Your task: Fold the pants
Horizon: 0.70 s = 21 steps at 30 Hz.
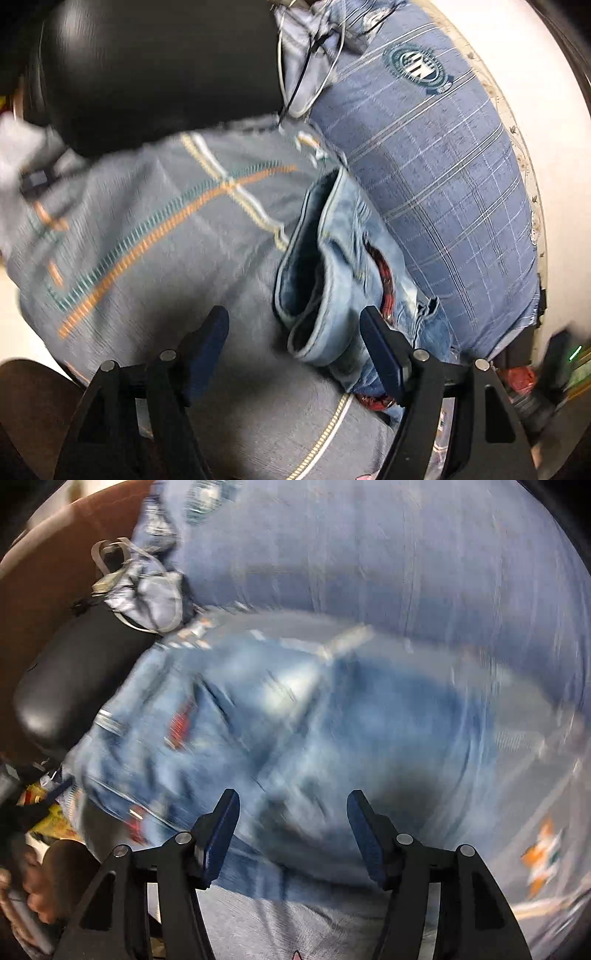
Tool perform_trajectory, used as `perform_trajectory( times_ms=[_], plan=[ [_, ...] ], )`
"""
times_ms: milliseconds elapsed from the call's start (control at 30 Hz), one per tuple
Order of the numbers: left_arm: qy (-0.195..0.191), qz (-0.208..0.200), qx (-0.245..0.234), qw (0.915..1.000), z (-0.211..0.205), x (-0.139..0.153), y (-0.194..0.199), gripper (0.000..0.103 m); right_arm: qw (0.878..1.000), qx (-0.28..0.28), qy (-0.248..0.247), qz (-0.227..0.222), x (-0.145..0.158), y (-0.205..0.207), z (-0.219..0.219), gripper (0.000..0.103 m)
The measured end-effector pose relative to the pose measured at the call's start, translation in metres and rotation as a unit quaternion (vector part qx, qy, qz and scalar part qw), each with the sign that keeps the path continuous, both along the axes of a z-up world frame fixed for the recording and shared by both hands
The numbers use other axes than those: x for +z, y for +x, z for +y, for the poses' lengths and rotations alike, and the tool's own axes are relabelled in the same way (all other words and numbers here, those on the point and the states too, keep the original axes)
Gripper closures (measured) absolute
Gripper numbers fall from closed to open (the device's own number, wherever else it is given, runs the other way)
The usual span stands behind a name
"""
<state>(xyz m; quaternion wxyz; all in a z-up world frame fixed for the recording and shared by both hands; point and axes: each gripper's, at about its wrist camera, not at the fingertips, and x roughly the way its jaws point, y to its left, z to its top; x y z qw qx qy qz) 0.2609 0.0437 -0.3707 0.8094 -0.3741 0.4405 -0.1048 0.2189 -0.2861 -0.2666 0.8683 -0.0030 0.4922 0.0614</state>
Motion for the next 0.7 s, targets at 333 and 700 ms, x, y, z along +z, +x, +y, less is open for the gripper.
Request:
perform_trajectory(
  times_ms=[333, 700],
  plan=[
    [0.009, -0.04, -0.023, 0.9989, -0.011, -0.013, 0.001, 0.022, 0.991, 0.095, -0.065, 0.061, 0.018, 0.098, 0.156, 0.023],
    [0.027, -0.037, -0.026, 0.9986, -0.028, -0.021, 0.005, 0.014, 0.946, 0.096, -0.281, 0.129, -0.081, 0.174, 0.245, 0.023]
  ],
)
